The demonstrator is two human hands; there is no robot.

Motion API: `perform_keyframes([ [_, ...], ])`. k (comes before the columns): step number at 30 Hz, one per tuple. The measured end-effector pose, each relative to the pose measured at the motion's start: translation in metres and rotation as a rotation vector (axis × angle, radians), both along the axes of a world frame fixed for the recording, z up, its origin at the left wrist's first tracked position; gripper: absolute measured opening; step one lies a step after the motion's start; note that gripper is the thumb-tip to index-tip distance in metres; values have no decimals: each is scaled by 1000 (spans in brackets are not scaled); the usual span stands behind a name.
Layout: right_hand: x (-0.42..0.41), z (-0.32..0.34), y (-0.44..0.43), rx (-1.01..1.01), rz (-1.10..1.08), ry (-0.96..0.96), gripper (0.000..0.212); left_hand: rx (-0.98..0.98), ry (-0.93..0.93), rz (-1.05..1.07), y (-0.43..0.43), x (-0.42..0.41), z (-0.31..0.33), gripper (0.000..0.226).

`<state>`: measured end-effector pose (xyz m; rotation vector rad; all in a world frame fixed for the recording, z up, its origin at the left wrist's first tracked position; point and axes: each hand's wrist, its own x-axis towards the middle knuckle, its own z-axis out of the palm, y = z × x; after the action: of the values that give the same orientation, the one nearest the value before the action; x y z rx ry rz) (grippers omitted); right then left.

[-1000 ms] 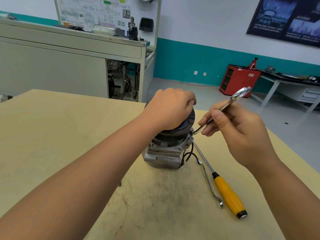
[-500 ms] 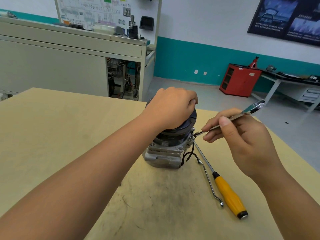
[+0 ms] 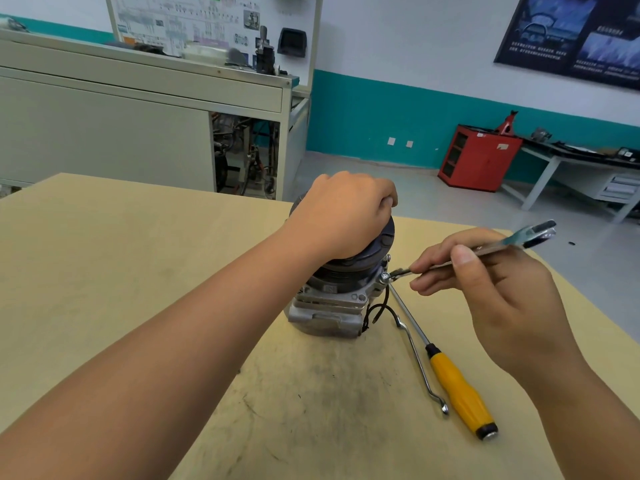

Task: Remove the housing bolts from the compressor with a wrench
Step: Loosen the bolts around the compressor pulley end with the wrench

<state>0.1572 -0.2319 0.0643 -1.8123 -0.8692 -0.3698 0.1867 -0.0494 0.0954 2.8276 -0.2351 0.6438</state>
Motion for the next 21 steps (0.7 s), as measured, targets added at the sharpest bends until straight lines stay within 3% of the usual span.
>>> perform_keyframes([
  [7,-5,-8,-1,-70,-3,-116,22,1,-6,-4,0,0,0,33],
  [21,-6,-8,-3,-91,-9,-140,19,-7,-8,-10,0,-1,1,34],
])
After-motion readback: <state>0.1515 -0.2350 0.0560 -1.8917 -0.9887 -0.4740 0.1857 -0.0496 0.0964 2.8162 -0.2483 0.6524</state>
